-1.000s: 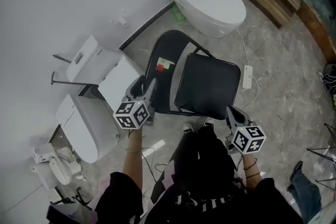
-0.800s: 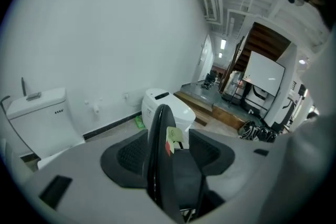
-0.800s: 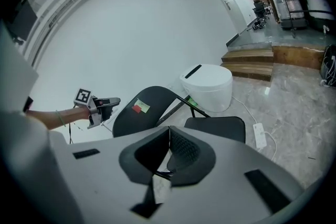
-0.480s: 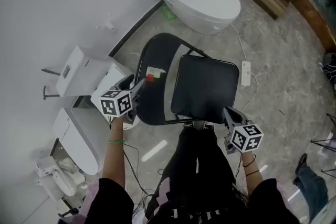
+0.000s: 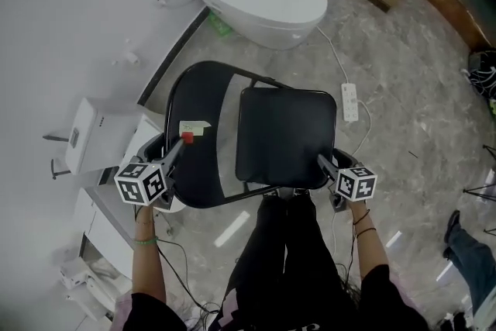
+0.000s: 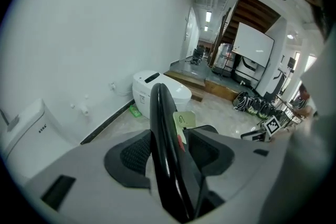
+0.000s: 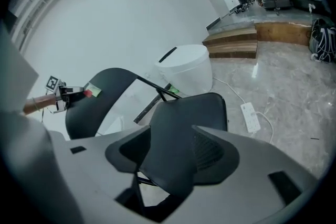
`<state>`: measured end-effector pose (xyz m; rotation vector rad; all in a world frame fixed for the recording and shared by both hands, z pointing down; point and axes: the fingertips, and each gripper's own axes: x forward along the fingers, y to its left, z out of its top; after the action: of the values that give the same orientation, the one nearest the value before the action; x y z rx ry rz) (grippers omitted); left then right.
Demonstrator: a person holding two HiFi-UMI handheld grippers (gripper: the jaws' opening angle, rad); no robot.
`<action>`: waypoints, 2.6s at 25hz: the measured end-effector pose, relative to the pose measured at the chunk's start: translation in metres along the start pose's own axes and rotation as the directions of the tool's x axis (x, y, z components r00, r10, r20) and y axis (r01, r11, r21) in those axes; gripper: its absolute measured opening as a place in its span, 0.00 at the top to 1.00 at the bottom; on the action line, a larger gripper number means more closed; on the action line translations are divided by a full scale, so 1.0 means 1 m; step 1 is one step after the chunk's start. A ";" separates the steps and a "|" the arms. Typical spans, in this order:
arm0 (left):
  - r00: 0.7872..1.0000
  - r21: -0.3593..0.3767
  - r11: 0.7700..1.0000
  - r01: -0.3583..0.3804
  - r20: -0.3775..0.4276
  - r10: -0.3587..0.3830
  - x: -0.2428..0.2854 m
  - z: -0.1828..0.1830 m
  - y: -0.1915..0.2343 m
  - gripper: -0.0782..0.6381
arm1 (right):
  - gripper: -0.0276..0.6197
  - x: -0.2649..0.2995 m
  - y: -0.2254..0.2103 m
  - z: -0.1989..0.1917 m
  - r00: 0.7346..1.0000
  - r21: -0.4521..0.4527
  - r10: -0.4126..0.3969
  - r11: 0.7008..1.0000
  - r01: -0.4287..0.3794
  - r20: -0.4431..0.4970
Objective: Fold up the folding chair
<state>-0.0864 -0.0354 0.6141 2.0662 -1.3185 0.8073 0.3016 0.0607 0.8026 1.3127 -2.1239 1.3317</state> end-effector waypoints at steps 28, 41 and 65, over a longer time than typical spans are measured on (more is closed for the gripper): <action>0.997 0.047 0.997 -0.066 0.049 0.064 0.019 0.004 0.002 0.64 | 0.36 0.138 -0.158 -0.098 0.948 0.317 0.261 0.928 -0.195 -0.181; 0.997 -0.047 0.999 0.013 0.076 -0.009 0.008 0.010 -0.001 0.67 | 0.37 0.136 -0.136 -0.085 0.953 0.372 0.287 0.899 -0.233 -0.097; 0.953 0.005 0.959 0.283 0.113 -0.281 -0.051 0.129 -0.106 0.69 | 0.58 -0.032 0.049 0.020 0.941 0.253 0.339 0.911 -0.325 -0.009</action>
<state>0.0188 -0.0600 0.4765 2.2532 -1.0461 0.5628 0.2822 0.0684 0.7441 1.0107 -2.2748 1.7987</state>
